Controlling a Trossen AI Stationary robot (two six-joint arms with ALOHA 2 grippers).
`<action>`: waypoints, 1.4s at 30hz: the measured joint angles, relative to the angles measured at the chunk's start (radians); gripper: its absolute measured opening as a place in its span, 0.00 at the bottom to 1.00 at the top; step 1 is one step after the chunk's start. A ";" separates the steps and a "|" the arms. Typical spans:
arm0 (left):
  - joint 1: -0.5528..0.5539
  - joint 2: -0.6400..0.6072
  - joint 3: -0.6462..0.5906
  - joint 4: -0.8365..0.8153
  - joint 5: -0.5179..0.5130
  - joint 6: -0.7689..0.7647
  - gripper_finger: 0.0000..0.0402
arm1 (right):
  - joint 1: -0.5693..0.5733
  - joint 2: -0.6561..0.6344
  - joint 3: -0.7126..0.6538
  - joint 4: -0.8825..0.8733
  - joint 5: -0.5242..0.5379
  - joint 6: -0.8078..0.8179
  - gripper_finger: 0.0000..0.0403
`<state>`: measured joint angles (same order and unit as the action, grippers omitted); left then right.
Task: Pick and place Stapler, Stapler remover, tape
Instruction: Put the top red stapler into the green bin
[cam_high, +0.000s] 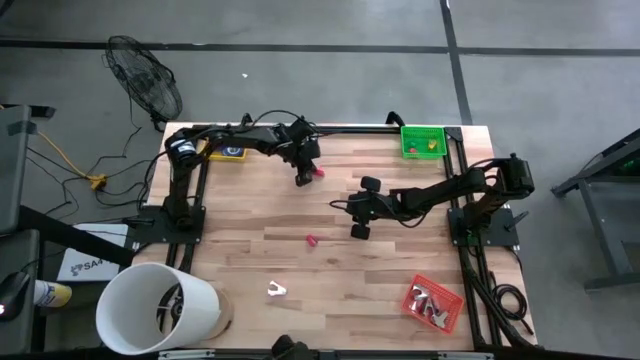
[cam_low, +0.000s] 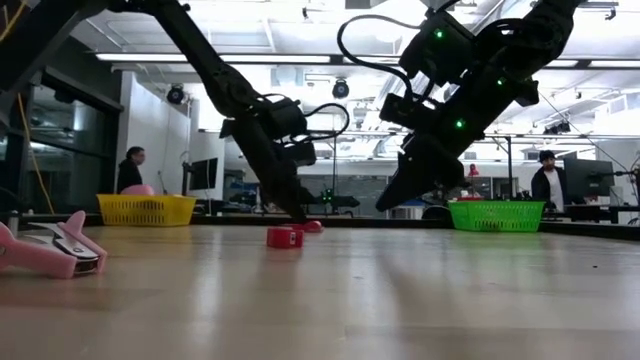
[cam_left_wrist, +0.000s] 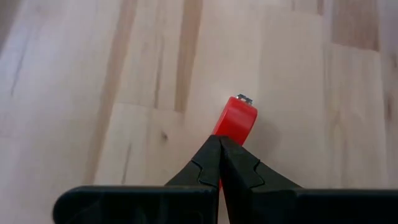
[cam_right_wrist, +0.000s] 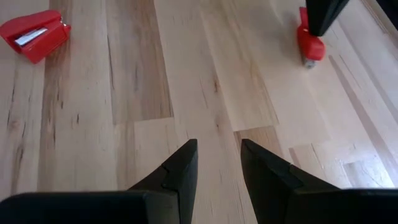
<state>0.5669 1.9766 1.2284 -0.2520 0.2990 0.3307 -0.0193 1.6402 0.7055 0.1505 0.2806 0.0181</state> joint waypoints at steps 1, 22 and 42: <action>-0.003 -0.006 0.000 -0.010 -0.001 0.008 0.00 | 0.000 0.000 0.000 0.000 0.000 0.000 0.28; -0.264 -0.020 0.000 0.028 -0.144 0.031 0.00 | 0.000 0.000 0.000 0.059 -0.006 0.060 0.47; -0.299 -0.061 0.004 0.088 -0.255 0.063 0.00 | -0.001 0.153 0.000 0.222 0.020 0.072 0.54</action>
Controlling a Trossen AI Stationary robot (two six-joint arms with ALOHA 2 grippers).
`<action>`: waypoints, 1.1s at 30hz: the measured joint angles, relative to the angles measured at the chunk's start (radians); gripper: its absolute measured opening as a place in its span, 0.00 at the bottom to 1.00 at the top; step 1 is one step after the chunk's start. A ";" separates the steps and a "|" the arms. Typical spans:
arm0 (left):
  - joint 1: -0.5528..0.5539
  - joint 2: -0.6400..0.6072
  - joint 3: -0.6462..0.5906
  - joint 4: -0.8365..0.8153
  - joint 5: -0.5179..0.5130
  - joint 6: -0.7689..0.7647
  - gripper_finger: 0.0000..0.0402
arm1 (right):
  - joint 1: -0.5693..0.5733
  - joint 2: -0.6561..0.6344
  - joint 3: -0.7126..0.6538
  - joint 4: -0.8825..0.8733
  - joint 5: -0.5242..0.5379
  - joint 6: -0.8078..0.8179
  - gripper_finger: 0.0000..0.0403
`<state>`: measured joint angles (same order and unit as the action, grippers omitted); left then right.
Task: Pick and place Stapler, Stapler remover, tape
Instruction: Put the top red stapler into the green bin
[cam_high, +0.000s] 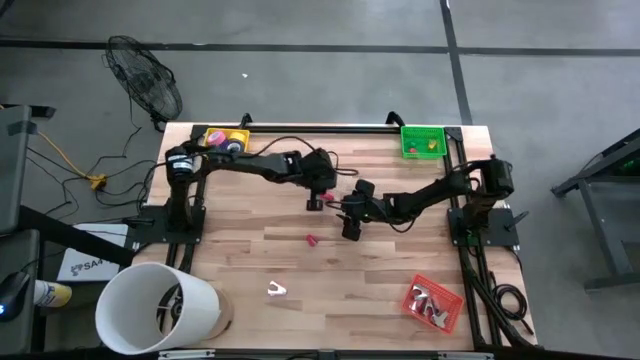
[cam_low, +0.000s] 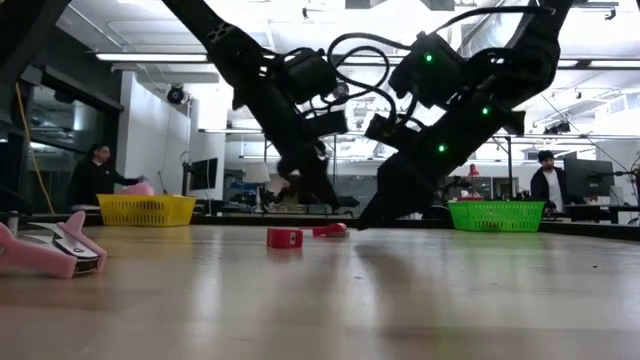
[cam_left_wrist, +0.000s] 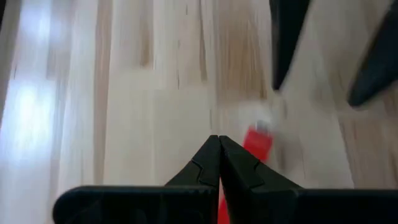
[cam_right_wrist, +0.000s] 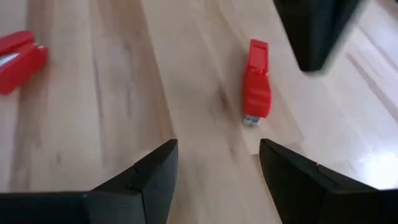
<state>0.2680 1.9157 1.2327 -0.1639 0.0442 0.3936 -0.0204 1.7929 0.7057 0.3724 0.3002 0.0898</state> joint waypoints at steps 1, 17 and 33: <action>0.002 -0.012 -0.001 -0.029 -0.012 0.004 0.00 | 0.000 0.009 0.000 0.018 0.015 0.000 0.54; 0.000 -0.143 -0.002 -0.400 -0.398 0.021 0.00 | -0.026 0.030 0.000 0.066 0.069 0.043 0.54; -0.011 -0.163 -0.077 -0.422 -0.442 -0.039 0.00 | -0.025 0.164 0.001 0.245 0.069 0.089 0.54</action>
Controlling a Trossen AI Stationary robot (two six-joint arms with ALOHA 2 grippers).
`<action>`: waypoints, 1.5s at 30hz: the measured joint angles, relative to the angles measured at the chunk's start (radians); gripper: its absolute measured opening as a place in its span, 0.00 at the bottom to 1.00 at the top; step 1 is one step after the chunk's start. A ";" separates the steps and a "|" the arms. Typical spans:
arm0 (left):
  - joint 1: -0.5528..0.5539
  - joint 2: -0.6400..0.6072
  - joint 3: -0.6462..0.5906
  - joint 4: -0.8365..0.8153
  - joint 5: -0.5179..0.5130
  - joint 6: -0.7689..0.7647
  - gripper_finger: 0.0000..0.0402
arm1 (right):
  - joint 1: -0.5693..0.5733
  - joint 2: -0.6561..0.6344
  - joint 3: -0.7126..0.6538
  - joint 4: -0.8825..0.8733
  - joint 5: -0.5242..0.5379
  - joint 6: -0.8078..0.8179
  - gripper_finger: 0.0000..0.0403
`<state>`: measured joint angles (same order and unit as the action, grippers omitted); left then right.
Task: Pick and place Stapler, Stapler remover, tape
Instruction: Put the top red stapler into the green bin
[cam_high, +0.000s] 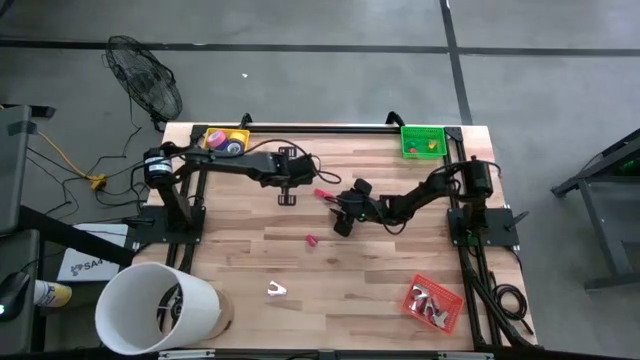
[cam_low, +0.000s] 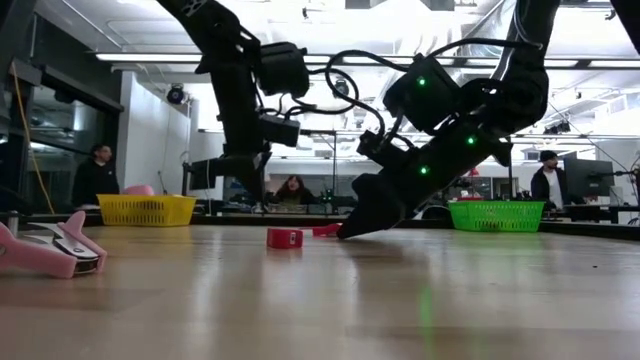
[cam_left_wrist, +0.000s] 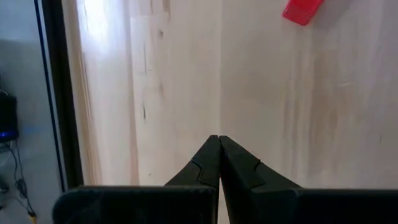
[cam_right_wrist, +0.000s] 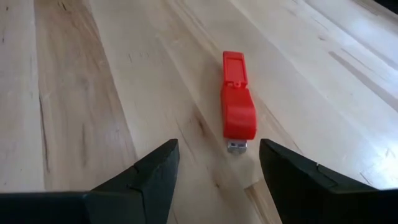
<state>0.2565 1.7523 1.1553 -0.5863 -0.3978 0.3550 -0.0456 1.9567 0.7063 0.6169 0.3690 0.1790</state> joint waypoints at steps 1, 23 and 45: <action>-0.004 0.000 0.000 0.001 0.002 0.000 0.00 | 0.000 0.000 0.000 0.001 0.004 0.000 0.54; -0.003 0.000 0.000 0.052 0.029 0.060 0.00 | -0.112 0.004 -0.001 0.050 -0.093 -0.004 0.53; -0.003 0.000 0.000 0.062 0.031 0.060 0.00 | -0.113 0.082 0.001 0.180 -0.197 -0.097 0.53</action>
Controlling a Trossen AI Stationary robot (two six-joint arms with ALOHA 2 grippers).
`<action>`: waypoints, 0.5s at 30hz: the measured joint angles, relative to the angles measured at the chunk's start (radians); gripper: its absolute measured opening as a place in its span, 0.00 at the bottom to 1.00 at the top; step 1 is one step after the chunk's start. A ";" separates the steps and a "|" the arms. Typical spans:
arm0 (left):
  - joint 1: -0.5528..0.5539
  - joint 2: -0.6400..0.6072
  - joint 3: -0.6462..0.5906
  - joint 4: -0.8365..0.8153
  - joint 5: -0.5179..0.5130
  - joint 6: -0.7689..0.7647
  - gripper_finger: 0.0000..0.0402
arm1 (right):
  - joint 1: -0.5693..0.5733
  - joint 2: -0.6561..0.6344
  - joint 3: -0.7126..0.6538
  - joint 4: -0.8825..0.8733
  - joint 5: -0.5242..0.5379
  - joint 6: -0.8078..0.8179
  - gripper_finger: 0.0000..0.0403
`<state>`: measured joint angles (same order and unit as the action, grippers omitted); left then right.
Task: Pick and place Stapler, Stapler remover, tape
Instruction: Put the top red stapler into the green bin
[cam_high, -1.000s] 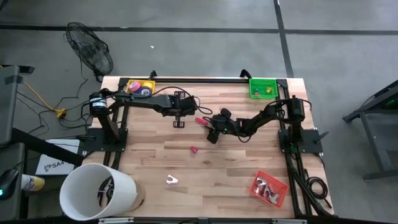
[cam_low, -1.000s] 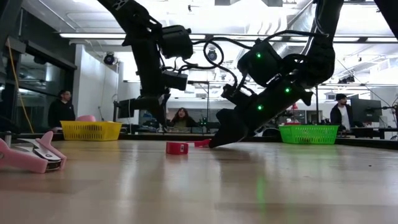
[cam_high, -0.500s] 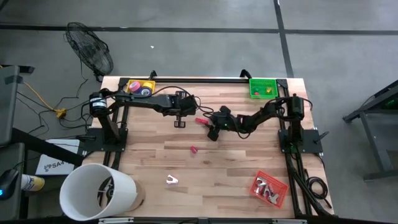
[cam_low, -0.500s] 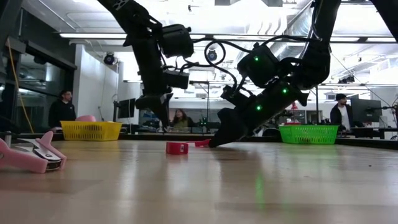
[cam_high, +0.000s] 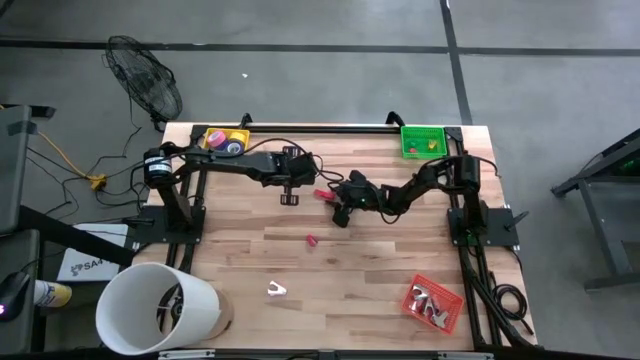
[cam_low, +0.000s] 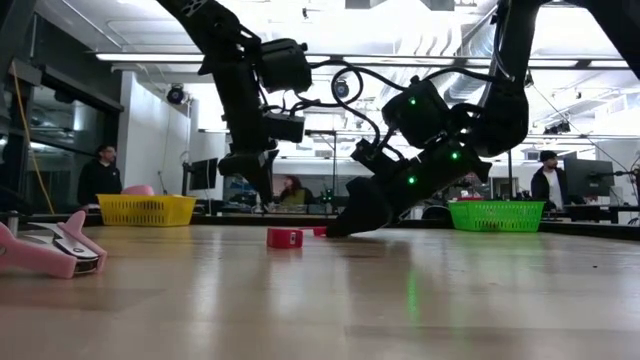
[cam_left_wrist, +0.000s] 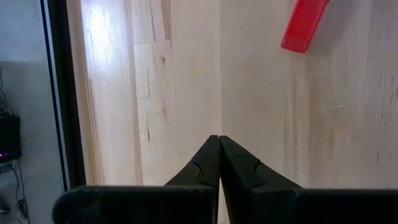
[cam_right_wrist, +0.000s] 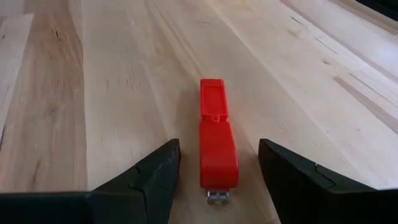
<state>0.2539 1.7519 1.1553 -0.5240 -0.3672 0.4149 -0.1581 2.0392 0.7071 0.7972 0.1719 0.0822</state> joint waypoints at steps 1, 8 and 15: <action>0.000 0.000 0.000 0.000 0.000 0.000 0.00 | 0.000 0.000 0.000 -0.002 0.000 -0.001 0.52; 0.000 0.000 0.000 -0.001 0.001 0.000 0.00 | 0.001 0.000 0.001 -0.028 -0.002 -0.004 0.42; 0.000 0.000 0.000 -0.001 0.019 0.000 0.00 | 0.002 0.001 0.001 -0.029 -0.011 -0.006 0.28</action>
<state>0.2539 1.7523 1.1553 -0.5251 -0.3481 0.4147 -0.1558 2.0403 0.7078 0.7685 0.1613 0.0766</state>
